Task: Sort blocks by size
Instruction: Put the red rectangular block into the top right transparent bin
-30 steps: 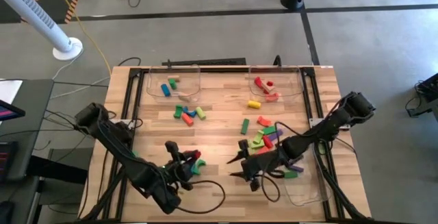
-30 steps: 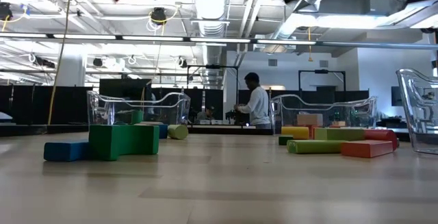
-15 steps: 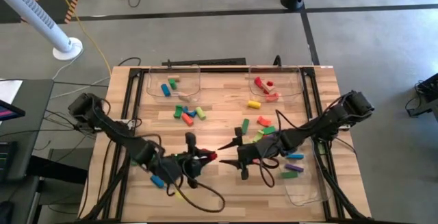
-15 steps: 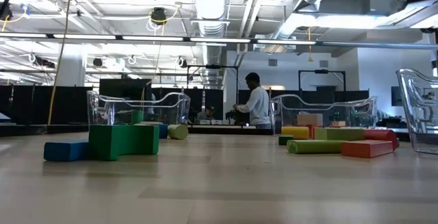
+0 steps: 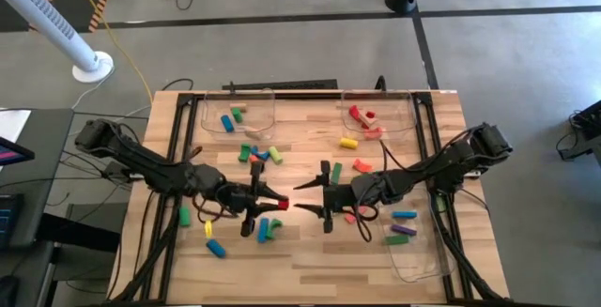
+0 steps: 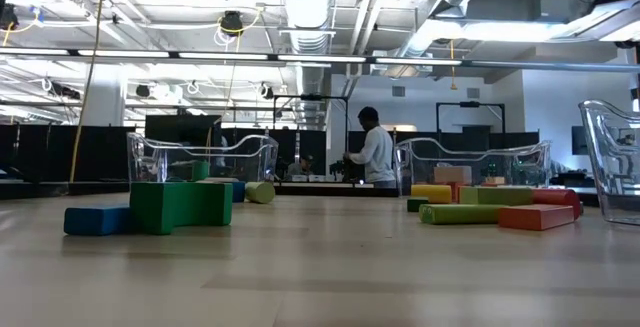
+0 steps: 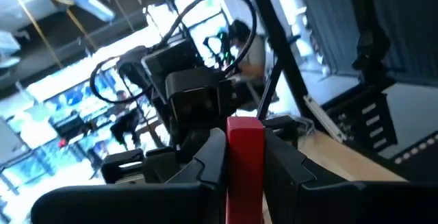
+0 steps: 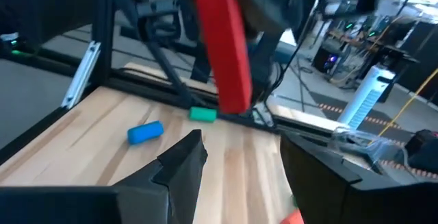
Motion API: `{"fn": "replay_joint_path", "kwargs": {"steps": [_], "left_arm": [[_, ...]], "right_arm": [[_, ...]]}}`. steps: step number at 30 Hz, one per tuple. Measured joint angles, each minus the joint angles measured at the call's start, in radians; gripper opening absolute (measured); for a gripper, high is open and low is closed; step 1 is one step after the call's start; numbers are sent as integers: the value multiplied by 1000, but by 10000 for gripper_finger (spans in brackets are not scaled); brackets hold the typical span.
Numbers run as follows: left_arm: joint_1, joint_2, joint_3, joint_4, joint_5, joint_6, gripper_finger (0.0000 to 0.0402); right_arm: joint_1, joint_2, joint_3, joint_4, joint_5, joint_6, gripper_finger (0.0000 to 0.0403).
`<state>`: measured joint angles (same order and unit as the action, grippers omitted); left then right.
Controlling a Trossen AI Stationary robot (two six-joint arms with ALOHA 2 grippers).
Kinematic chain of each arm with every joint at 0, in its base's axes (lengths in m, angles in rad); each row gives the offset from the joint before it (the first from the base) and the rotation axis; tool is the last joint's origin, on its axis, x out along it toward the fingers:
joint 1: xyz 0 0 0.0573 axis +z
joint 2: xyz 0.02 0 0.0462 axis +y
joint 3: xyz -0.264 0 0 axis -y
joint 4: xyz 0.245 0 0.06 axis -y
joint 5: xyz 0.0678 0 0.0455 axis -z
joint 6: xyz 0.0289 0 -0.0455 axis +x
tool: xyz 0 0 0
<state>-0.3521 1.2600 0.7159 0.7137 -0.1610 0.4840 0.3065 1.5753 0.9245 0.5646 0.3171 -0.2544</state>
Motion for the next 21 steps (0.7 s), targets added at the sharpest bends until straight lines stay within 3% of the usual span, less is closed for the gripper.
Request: {"fn": "replay_joint_path", "kwargs": {"steps": [8,16,21], "left_arm": [[60,0,-45,76,104,6,53],[98,1,-45,104,158,-12,54],[103,1,-45,91,154,-28,54]], "right_arm": [[-53,11,0,39,-108,5,223],[-94,139,42,192,-110,-14,223],[-102,180,87,197,-71,-22,223]]}}
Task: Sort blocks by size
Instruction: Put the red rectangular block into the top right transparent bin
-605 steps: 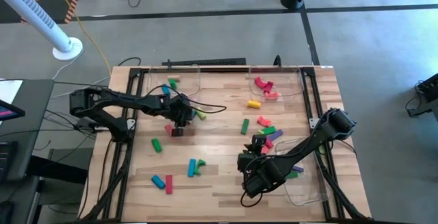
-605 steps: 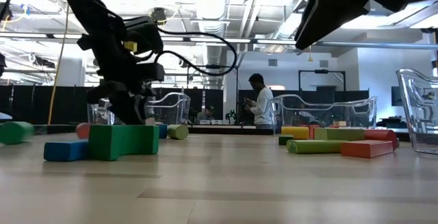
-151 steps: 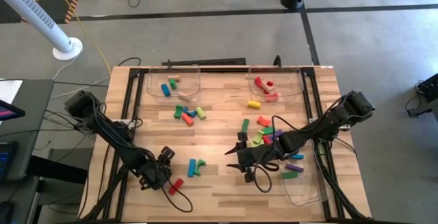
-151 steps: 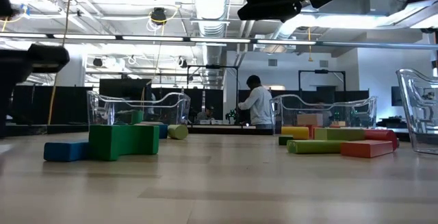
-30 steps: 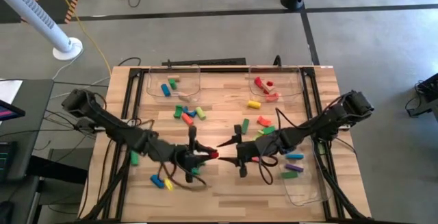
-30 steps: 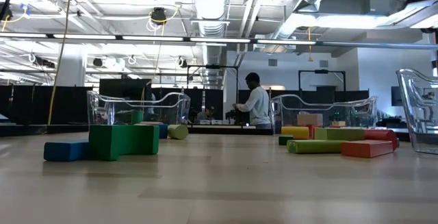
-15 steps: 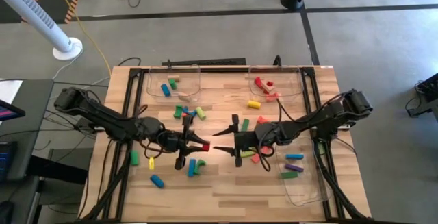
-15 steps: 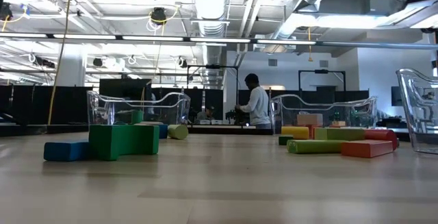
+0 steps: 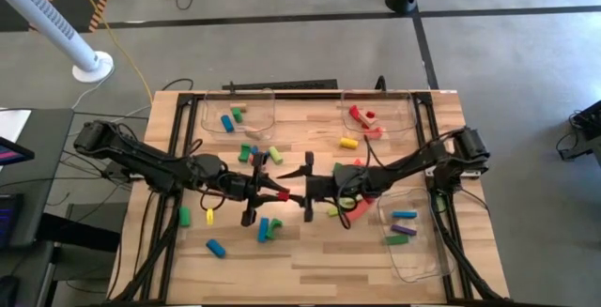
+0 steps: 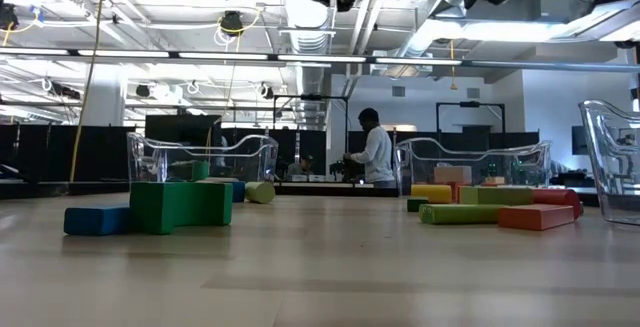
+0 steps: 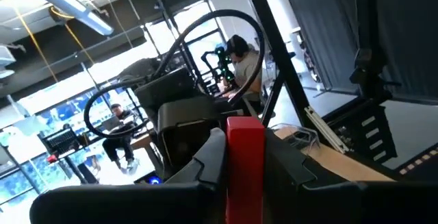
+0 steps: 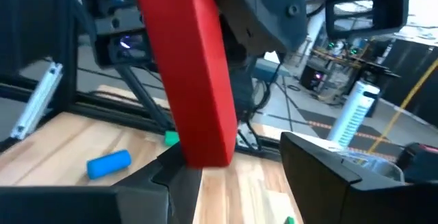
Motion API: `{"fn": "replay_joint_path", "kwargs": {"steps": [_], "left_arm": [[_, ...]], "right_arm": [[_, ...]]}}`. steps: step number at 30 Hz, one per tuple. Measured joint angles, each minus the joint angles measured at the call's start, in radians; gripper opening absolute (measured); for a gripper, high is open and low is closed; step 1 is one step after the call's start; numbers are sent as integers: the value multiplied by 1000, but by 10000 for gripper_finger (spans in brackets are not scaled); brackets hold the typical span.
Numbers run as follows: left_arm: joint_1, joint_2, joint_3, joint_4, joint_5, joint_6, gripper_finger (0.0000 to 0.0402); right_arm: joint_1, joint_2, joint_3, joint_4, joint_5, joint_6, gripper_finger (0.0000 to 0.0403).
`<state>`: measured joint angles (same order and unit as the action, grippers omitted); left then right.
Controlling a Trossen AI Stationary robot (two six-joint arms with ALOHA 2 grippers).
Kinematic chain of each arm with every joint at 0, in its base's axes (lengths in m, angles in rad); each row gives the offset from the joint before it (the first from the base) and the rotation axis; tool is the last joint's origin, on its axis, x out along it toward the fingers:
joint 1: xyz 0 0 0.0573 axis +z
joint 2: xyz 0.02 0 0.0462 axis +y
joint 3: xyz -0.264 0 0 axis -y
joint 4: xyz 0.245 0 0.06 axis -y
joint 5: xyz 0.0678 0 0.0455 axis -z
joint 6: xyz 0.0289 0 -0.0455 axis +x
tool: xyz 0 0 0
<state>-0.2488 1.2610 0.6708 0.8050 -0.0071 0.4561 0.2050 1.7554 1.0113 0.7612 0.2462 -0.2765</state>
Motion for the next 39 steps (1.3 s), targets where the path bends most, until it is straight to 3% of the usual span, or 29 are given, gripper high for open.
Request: {"fn": "replay_joint_path", "kwargs": {"steps": [14,31,39], "left_arm": [[-9,0,0,-10,-44,10,55],[-9,-1,2,-25,-51,35,55],[-9,-1,2,-79,-51,28,61]], "right_arm": [[76,-2,6,4,201,-99,220],[77,-2,6,30,201,-119,91],[90,-2,6,-23,221,-118,85]]}}
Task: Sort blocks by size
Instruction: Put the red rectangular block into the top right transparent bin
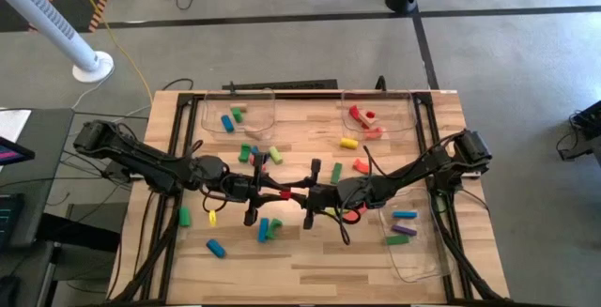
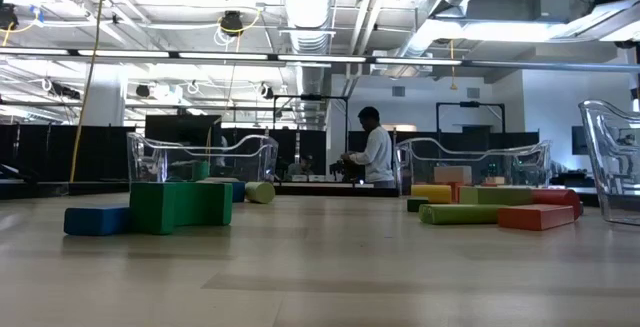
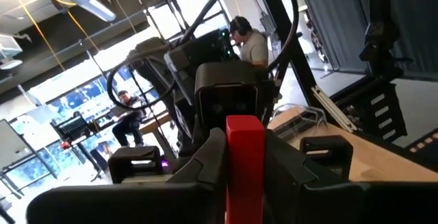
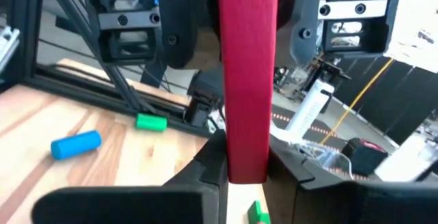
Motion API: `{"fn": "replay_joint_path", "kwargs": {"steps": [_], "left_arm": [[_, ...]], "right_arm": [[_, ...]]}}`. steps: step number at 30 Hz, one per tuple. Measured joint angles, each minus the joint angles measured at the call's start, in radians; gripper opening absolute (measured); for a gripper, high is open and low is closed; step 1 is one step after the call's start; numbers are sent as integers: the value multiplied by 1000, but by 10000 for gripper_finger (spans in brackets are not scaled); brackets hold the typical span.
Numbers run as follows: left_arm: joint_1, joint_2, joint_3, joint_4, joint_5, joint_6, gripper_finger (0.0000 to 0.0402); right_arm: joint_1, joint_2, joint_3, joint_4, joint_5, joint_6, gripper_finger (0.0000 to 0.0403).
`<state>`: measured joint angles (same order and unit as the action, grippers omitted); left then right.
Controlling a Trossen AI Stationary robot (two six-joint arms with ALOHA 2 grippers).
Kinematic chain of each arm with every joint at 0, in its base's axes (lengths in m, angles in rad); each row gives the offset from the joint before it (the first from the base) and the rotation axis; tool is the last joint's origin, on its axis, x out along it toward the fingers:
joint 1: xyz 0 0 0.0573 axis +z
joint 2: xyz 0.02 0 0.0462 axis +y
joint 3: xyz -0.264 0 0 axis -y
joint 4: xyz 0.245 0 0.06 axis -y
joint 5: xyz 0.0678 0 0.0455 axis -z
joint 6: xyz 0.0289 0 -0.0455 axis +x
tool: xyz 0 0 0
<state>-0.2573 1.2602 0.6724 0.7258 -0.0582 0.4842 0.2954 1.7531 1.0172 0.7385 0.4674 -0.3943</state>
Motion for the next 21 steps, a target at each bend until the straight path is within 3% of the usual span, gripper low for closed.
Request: {"fn": "replay_joint_path", "kwargs": {"steps": [10,15,21], "left_arm": [[0,-48,-2,-110,-33,-34,143],[-2,-124,-2,-269,-36,-95,175],[-13,-209,-2,-528,-38,-200,186]], "right_arm": [[37,-123,0,-312,45,154,84],[84,-225,0,-640,84,329,84],[165,-351,0,-1062,85,633,84]]}}
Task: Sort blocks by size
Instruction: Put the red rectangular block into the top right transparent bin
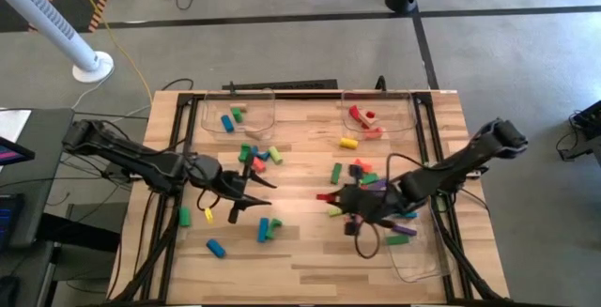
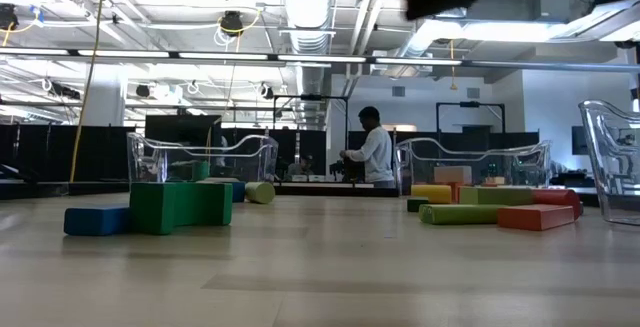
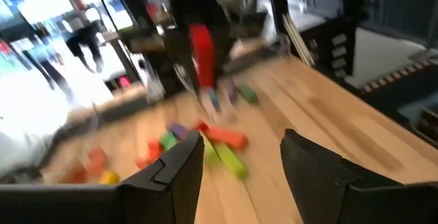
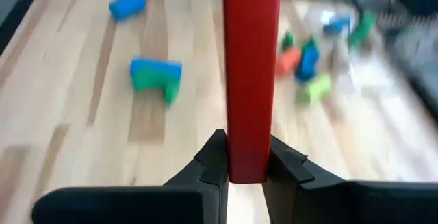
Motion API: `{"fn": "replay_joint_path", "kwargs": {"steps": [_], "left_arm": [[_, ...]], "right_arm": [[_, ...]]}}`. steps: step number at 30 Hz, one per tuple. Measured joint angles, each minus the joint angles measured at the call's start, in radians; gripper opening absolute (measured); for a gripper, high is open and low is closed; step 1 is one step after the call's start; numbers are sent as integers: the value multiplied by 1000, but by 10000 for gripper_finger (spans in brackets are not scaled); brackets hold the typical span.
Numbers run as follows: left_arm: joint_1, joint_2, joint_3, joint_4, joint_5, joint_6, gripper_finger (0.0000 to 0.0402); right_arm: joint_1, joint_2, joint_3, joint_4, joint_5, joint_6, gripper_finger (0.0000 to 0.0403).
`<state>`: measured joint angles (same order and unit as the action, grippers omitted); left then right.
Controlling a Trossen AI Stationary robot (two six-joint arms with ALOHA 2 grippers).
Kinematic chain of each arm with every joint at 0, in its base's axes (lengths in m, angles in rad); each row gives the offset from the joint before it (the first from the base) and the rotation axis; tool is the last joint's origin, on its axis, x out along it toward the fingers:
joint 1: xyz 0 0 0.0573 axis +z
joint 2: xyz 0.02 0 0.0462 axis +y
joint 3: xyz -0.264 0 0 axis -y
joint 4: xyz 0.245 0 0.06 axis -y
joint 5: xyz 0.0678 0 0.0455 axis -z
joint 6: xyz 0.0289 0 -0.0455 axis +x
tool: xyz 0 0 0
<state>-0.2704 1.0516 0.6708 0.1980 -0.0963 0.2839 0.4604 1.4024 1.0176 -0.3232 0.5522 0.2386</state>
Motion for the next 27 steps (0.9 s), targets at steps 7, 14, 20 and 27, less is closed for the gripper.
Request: {"fn": "replay_joint_path", "kwargs": {"steps": [7,14,20,27], "left_arm": [[-67,-17,0,-184,0,-78,184],[-129,-17,0,-282,-10,-137,183],[-160,-17,0,-318,-17,-151,183],[-168,-17,0,-322,-20,-149,183]], "right_arm": [[93,-126,0,-421,-90,390,84],[190,-142,0,-651,-268,706,84],[287,-138,-6,-681,-375,886,94],[382,-138,-6,-837,-460,1131,88]]}}
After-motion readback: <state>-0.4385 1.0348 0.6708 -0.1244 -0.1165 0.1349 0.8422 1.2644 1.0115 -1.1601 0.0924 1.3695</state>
